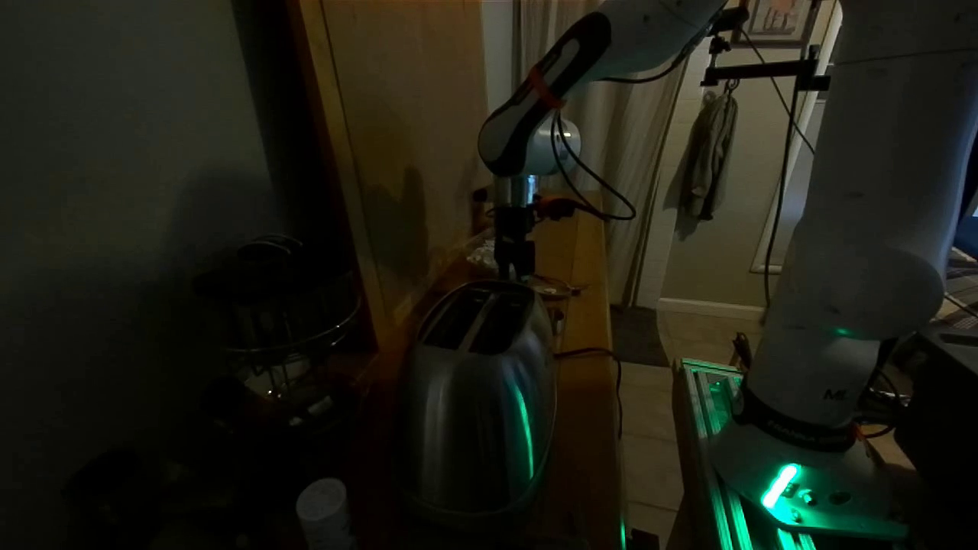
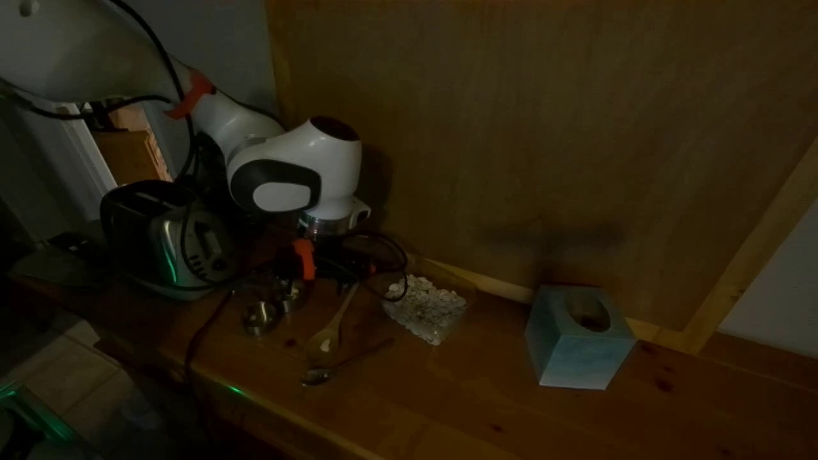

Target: Place one white object from the clear bowl on the wooden spoon., use the spoon to place the object in the large measuring cup.

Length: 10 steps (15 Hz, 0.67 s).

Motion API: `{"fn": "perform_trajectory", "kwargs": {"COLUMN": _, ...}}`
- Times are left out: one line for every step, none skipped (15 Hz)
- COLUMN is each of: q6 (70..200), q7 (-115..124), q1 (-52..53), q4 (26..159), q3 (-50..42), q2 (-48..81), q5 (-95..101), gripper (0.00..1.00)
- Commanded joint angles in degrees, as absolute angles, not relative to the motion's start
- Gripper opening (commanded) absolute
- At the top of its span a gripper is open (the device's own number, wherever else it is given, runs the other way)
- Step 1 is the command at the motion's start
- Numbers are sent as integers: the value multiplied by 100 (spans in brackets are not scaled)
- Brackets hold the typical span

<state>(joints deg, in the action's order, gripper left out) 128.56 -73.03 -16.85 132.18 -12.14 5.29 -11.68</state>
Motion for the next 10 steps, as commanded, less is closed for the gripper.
{"fn": "perform_trajectory", "kwargs": {"q6": 13057, "q7": -7739, "q1": -1747, "q4": 13068, "q3": -1240, "q2": 573, "q5": -1664, "gripper": 100}}
{"fn": "perform_trajectory", "kwargs": {"q6": 13102, "q7": -7757, "q1": -1755, "q4": 13033, "q3": -1243, "q2": 603, "q5": -1815, "gripper": 100}}
{"fn": "perform_trajectory", "kwargs": {"q6": 13170, "q7": -7674, "q1": -1755, "q4": 13024, "q3": -1248, "q2": 660, "q5": -1933, "gripper": 100}}
{"fn": "perform_trajectory", "kwargs": {"q6": 13223, "q7": -7622, "q1": -1749, "q4": 13011, "q3": -1253, "q2": 713, "q5": -2006, "gripper": 100}}
{"fn": "perform_trajectory", "kwargs": {"q6": 13303, "q7": -7609, "q1": -1745, "q4": 13020, "q3": -1248, "q2": 749, "q5": -2091, "gripper": 100}}
{"fn": "perform_trajectory", "kwargs": {"q6": 13382, "q7": -7588, "q1": -1745, "q4": 13022, "q3": -1239, "q2": 794, "q5": -2170, "gripper": 100}}
{"fn": "perform_trajectory", "kwargs": {"q6": 13518, "q7": -7564, "q1": -1745, "q4": 13037, "q3": -1229, "q2": 841, "q5": -2225, "gripper": 100}}
{"fn": "perform_trajectory", "kwargs": {"q6": 13639, "q7": -7548, "q1": -1751, "q4": 13042, "q3": -1216, "q2": 889, "q5": -2303, "gripper": 100}}
{"fn": "perform_trajectory", "kwargs": {"q6": 13800, "q7": -7579, "q1": -1764, "q4": 13057, "q3": -1193, "q2": 939, "q5": -2400, "gripper": 100}}
{"fn": "perform_trajectory", "kwargs": {"q6": 13944, "q7": -7595, "q1": -1777, "q4": 13049, "q3": -1166, "q2": 987, "q5": -2495, "gripper": 100}}
